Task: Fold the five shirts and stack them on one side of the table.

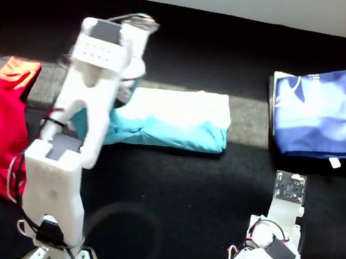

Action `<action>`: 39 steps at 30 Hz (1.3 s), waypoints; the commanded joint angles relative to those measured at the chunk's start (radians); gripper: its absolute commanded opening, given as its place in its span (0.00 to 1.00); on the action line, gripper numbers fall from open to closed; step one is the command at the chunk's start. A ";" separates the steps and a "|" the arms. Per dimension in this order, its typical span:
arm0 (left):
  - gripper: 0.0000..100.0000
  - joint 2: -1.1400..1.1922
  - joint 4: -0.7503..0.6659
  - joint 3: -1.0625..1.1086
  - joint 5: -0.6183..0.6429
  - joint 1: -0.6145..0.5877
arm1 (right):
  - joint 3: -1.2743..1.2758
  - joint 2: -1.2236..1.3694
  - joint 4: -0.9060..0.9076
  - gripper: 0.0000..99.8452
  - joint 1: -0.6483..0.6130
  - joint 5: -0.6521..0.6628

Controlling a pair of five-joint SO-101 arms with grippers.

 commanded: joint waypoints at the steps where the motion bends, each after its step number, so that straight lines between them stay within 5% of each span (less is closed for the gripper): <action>1: 0.01 -0.070 0.002 0.001 -0.005 0.191 | 0.074 -0.061 0.019 0.01 0.010 0.012; 12: 0.01 -0.068 -0.318 0.002 -0.002 0.409 | 0.113 -0.237 0.114 0.01 0.010 0.012; 27: 0.01 0.074 -0.522 -0.007 0.000 0.438 | 0.127 -0.318 0.168 0.01 0.010 0.011; 33: 0.01 0.214 -0.514 -0.183 0.002 0.438 | 0.127 -0.318 0.168 0.01 0.010 0.011; 39: 0.23 0.328 -0.425 -0.394 0.009 0.446 | 0.127 -0.318 0.168 0.01 0.010 0.011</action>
